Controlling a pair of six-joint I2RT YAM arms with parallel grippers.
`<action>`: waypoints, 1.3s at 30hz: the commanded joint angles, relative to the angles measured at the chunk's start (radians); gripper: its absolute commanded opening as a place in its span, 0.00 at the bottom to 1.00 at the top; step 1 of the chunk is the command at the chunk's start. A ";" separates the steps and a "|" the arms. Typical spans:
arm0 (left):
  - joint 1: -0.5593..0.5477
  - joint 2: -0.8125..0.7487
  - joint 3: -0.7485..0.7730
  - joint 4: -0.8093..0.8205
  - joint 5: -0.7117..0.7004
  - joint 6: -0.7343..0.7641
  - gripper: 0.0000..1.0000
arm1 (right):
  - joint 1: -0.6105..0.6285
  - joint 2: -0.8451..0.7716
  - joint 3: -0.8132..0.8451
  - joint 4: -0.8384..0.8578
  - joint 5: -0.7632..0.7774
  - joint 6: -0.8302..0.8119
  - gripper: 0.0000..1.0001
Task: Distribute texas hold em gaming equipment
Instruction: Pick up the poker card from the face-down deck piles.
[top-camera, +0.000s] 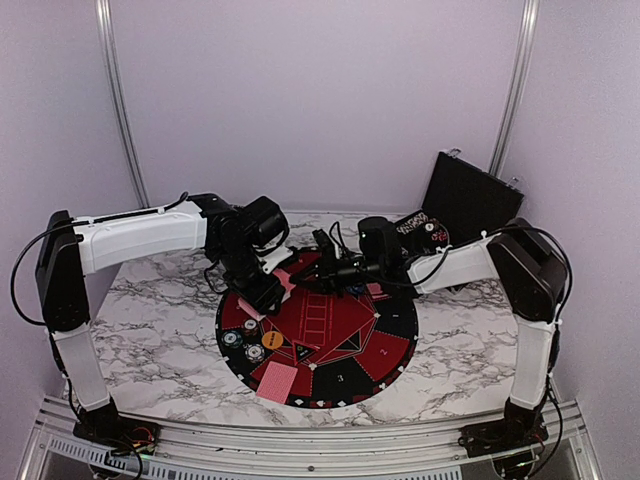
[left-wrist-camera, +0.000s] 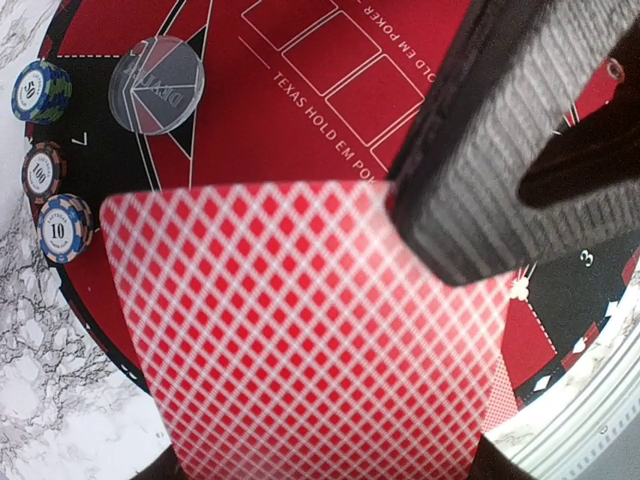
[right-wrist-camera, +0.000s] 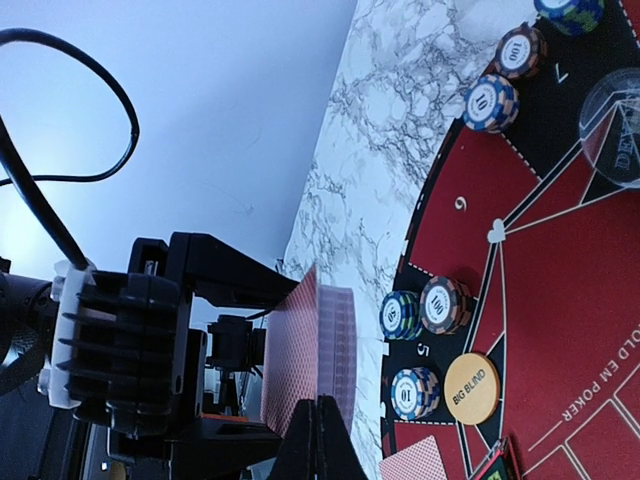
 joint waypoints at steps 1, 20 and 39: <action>0.007 -0.007 -0.008 -0.002 -0.012 0.015 0.30 | -0.022 -0.049 -0.003 0.038 -0.007 0.014 0.00; 0.029 -0.042 -0.050 0.012 -0.017 0.007 0.30 | -0.048 -0.066 -0.009 0.052 -0.011 0.030 0.00; 0.059 -0.064 -0.090 0.034 -0.017 -0.001 0.29 | -0.095 -0.097 -0.034 0.020 0.000 -0.001 0.00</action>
